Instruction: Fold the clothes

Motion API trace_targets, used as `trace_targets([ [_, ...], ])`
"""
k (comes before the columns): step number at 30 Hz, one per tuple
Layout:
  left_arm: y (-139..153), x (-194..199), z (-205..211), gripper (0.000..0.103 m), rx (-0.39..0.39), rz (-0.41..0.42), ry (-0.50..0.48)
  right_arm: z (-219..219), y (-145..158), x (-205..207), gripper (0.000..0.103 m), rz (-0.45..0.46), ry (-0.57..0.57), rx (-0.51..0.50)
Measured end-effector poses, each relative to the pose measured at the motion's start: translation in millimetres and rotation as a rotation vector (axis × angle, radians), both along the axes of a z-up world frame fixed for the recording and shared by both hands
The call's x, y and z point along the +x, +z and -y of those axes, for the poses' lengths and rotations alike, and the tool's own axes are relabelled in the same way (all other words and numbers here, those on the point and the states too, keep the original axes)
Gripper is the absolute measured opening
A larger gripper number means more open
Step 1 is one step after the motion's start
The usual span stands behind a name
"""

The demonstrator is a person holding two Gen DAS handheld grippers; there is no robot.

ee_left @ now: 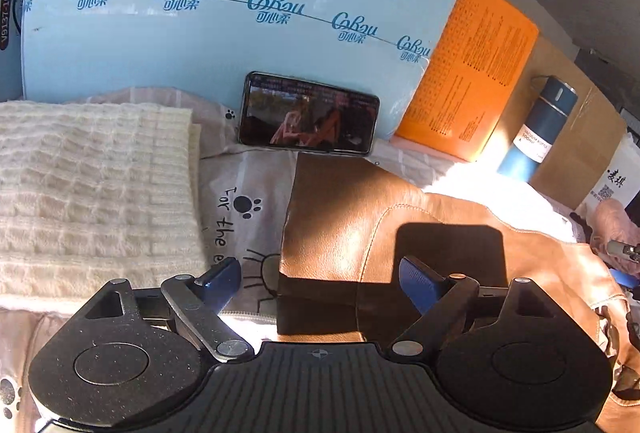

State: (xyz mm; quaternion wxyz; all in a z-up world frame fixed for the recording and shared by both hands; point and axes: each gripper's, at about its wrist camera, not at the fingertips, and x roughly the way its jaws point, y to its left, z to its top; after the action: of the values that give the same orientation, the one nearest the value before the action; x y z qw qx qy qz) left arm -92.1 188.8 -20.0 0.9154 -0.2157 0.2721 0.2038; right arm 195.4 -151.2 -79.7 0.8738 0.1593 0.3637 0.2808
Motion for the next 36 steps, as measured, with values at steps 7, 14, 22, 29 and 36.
trace_targets([
  [7, -4, 38, -2, 0.015, 0.074, 0.01, -0.054, -8, -30, 6, 0.024, 0.001, 0.022, -0.03],
  [14, 18, 55, 20, 0.014, 0.262, 0.117, -0.059, 8, -12, -13, 0.008, 0.19, -0.059, 0.024],
  [22, 4, 72, -5, 0.094, 0.219, 0.009, 0.086, 26, -21, -1, 0.065, 0.113, -0.208, 0.0],
  [29, -11, 80, -1, 0.094, 0.241, -0.086, 0.024, 13, -27, -2, 0.073, 0.143, -0.182, -0.076],
  [36, 14, 3, 13, 0.094, 0.162, 0.033, 0.021, 19, -24, -7, 0.076, 0.169, -0.17, -0.029],
])
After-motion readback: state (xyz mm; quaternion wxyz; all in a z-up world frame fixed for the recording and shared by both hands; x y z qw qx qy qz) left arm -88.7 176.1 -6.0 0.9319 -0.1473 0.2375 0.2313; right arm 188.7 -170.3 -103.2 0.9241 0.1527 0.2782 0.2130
